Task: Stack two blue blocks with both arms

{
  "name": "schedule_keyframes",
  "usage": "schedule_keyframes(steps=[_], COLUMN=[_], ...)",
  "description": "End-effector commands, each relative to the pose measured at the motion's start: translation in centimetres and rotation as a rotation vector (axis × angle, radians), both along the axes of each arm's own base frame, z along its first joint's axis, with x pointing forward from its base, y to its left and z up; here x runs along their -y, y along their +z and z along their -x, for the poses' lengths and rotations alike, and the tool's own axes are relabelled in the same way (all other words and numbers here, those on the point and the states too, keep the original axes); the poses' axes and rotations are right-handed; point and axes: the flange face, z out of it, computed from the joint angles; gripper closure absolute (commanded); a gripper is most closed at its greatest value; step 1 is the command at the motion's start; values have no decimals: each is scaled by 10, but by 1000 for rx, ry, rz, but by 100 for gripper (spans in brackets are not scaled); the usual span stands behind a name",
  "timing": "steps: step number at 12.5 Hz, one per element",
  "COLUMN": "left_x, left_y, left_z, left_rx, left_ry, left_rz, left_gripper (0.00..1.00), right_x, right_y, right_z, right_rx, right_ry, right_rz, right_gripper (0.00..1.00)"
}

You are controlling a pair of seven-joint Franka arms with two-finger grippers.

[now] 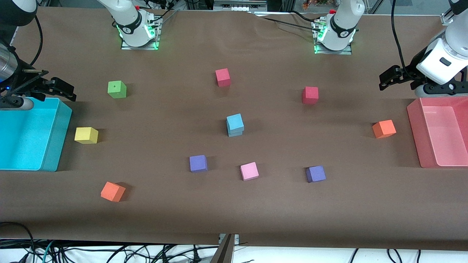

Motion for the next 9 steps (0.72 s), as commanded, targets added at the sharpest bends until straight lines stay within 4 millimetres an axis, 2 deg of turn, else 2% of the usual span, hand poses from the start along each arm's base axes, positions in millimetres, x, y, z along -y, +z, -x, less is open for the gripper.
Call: schedule_keyframes(steps=[1,4,7,9], left_x=[-3,-3,-5,-4], left_y=[5,6,4,5], left_z=[8,8,11,12], left_rx=[-6,-4,-26,-35], left_ry=[-20,-20,-14,-11], left_rz=[-17,-17,-18,-19], left_gripper=[0,0,0,0], right_x=[1,-4,5,8], right_y=[-1,-8,-7,-9], right_z=[7,35,33,25], right_rx=[27,79,83,64], right_ry=[-17,6,2,26], right_rz=[-10,49,55,57], right_gripper=[0,0,0,0])
